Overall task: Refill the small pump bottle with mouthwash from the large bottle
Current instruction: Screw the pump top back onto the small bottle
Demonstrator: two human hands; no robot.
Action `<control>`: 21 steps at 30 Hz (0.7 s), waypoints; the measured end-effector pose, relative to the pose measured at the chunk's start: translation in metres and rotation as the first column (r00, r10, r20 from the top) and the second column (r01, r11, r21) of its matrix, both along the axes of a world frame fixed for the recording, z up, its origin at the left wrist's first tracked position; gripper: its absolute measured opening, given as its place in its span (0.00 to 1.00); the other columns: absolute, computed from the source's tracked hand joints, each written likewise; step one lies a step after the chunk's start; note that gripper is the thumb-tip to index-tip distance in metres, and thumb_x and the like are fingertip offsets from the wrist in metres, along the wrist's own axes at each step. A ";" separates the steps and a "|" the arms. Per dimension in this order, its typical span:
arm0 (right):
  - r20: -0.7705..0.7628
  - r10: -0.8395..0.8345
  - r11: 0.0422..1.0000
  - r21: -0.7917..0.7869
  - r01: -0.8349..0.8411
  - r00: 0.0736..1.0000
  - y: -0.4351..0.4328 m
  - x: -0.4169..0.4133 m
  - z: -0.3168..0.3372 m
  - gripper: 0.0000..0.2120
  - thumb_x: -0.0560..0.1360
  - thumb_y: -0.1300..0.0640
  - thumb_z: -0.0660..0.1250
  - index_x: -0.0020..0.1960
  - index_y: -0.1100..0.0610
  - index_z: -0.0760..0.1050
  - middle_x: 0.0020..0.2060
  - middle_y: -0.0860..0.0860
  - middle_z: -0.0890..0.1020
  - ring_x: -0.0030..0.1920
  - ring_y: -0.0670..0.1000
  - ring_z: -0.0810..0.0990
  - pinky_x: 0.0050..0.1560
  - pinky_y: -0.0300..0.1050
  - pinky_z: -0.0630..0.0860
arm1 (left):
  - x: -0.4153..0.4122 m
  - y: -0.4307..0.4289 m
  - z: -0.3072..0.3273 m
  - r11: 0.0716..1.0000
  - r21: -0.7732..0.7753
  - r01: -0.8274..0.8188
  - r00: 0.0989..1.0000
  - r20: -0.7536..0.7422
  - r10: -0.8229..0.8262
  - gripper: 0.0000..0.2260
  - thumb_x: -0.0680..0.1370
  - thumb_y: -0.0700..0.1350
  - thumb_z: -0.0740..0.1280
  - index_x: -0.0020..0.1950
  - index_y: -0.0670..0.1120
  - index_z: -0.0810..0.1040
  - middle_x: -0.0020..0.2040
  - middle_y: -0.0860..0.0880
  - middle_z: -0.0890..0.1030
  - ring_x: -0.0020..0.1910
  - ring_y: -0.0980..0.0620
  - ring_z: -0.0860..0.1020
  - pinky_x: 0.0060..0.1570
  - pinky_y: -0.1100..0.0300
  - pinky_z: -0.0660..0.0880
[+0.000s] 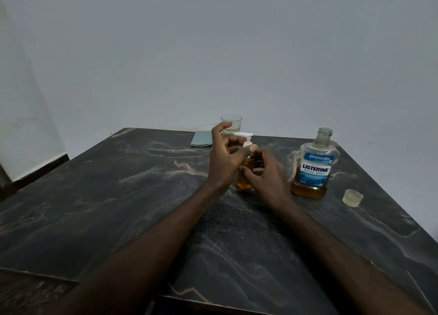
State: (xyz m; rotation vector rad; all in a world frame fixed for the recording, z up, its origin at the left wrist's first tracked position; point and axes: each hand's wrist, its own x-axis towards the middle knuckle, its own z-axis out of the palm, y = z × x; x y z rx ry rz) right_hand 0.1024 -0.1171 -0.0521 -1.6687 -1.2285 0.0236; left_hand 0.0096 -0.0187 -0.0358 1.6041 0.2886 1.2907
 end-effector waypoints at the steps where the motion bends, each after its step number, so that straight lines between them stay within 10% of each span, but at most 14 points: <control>1: -0.004 0.004 1.000 0.003 -0.004 1.000 0.000 0.000 0.000 0.24 0.76 0.52 0.74 0.69 0.53 0.71 0.62 0.48 0.77 0.58 0.44 0.77 0.50 0.31 0.73 | -0.001 0.001 0.000 1.000 -0.002 -0.004 1.000 0.008 0.004 0.31 0.76 0.41 0.76 0.73 0.51 0.64 0.51 0.43 0.84 0.52 0.47 0.84 0.54 0.54 0.82; 10: -0.010 0.003 1.000 0.006 -0.003 1.000 0.000 0.000 0.002 0.23 0.77 0.53 0.74 0.70 0.53 0.72 0.62 0.48 0.78 0.58 0.44 0.78 0.48 0.30 0.72 | -0.003 -0.004 -0.002 0.980 -0.037 0.194 0.981 -0.013 -0.194 0.27 0.81 0.37 0.68 0.76 0.49 0.61 0.60 0.40 0.85 0.60 0.40 0.84 0.63 0.42 0.79; 21: -0.038 -0.026 1.000 -0.011 0.026 0.999 0.000 0.001 0.001 0.26 0.75 0.51 0.75 0.71 0.53 0.72 0.63 0.49 0.79 0.62 0.48 0.79 0.61 0.48 0.80 | 0.003 -0.001 0.001 0.997 -0.039 -0.063 0.998 -0.028 0.062 0.35 0.69 0.46 0.83 0.69 0.53 0.68 0.46 0.48 0.84 0.50 0.50 0.84 0.57 0.46 0.82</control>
